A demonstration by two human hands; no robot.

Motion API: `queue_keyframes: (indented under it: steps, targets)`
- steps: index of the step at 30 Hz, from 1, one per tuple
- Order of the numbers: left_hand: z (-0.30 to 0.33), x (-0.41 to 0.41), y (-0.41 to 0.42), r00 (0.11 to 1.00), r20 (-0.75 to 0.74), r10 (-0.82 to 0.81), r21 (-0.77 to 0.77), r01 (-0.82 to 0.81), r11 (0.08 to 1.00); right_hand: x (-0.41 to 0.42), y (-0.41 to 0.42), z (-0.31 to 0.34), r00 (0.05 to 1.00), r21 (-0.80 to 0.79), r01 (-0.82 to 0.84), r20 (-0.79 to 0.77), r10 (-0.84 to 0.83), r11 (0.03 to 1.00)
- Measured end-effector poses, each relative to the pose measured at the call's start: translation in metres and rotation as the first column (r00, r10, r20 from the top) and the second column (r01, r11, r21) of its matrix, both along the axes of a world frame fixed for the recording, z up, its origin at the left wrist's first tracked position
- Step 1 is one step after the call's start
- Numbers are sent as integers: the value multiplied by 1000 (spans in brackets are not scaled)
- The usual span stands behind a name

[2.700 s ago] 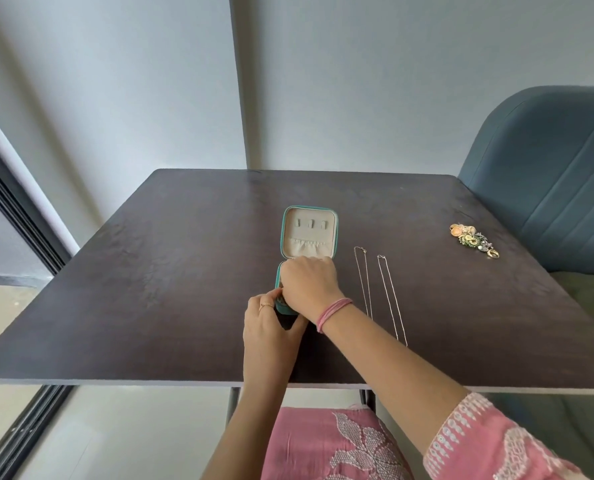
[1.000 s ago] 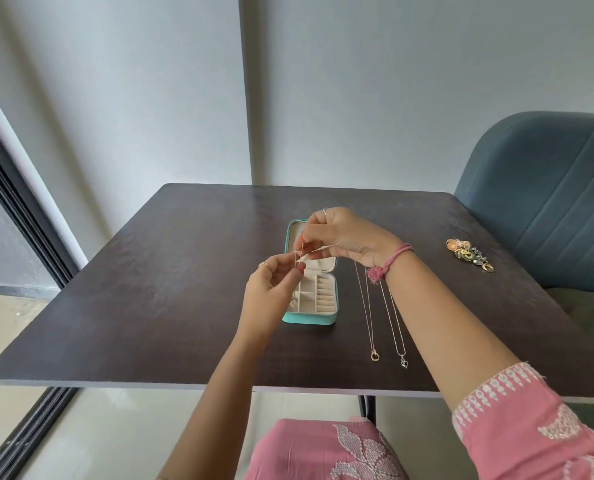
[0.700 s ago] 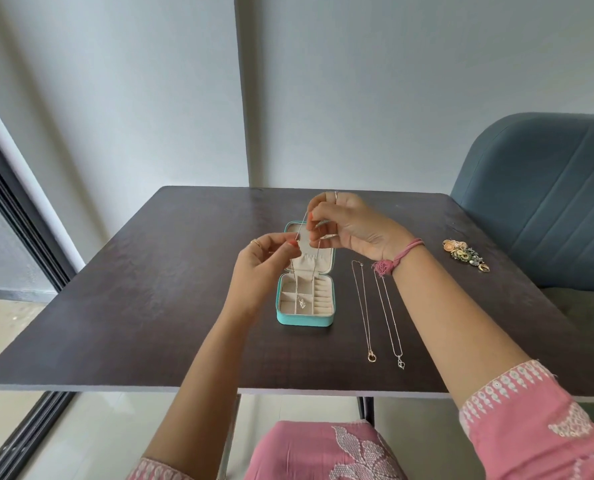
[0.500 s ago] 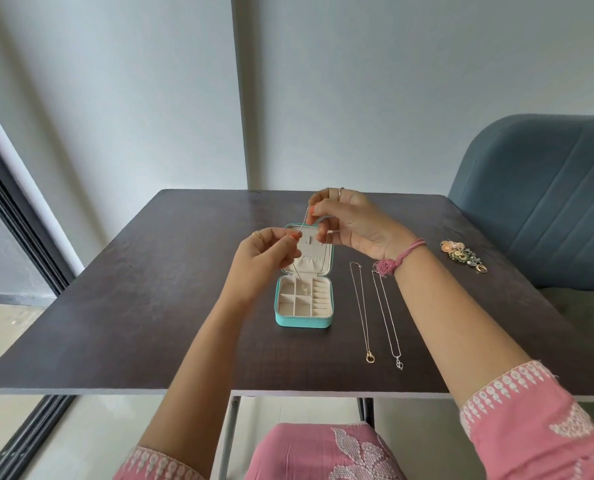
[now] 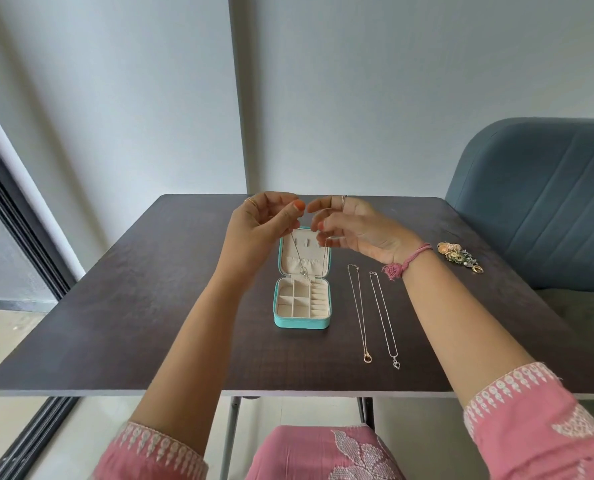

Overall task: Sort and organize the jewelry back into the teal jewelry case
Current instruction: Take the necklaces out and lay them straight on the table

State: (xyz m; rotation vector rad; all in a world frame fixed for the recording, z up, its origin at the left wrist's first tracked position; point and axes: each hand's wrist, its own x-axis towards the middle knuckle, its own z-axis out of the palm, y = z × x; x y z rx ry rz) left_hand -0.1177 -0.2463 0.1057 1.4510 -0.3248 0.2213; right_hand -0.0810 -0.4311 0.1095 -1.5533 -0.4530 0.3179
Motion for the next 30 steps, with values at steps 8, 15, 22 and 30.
queue_keyframes:
  steps: [8,15,22,30]
  targets:
    - [10,-8,-5,998,-37,-56,-140,51,989,-5,3,-2,995,-234,-52,71,70,971]
    - [22,-11,7,987,-88,-137,-460,82,884,-9,6,-12,993,-426,-4,105,54,905]
    - [13,-9,23,992,-112,-59,-553,-13,833,-12,1,-3,993,353,-3,-106,44,935]
    - [-19,-1,20,970,-52,237,-31,-238,971,-22,5,17,990,546,66,-142,15,835]
